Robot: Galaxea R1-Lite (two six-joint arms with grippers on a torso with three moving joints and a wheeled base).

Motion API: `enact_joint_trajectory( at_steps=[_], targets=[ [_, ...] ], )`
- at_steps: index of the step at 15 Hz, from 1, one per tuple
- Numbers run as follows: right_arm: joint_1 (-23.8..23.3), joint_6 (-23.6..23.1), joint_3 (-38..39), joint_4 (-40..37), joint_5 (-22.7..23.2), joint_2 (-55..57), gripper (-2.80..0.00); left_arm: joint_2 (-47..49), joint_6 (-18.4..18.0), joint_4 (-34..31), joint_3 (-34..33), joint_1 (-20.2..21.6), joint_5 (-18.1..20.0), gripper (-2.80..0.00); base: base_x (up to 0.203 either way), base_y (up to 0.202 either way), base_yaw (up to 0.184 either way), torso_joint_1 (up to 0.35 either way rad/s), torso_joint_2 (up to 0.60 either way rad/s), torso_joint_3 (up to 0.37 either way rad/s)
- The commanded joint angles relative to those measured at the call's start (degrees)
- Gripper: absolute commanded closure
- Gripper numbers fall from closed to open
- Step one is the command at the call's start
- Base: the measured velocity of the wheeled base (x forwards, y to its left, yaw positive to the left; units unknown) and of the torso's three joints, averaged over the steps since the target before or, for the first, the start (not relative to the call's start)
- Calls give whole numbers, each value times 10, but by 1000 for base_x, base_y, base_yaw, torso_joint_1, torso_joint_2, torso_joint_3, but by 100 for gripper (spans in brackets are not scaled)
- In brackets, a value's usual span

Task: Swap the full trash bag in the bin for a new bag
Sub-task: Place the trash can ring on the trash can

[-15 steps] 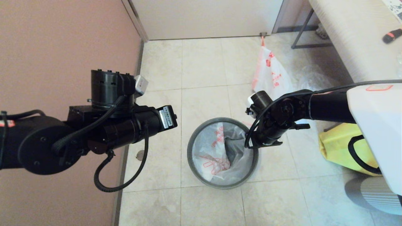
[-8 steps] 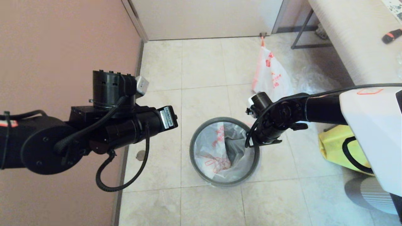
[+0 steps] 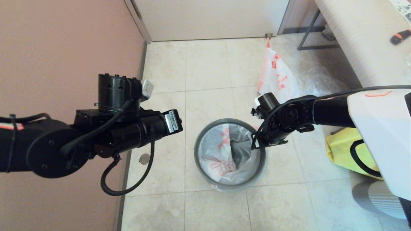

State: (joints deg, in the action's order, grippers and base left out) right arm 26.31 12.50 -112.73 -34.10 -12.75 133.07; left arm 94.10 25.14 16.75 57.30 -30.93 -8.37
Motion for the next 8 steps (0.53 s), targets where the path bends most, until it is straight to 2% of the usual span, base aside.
enact_joint_trajectory(
  at_steps=[1,8],
  targets=[
    [4,-1,0,2,-4,5,0,2,2,1,0,0,-1,0,0,0,0,0,0,0],
    [16,-27,0,21,-32,17,0,3,2,1,0,3,-1,0,0,0,0,0,0,0]
  ],
)
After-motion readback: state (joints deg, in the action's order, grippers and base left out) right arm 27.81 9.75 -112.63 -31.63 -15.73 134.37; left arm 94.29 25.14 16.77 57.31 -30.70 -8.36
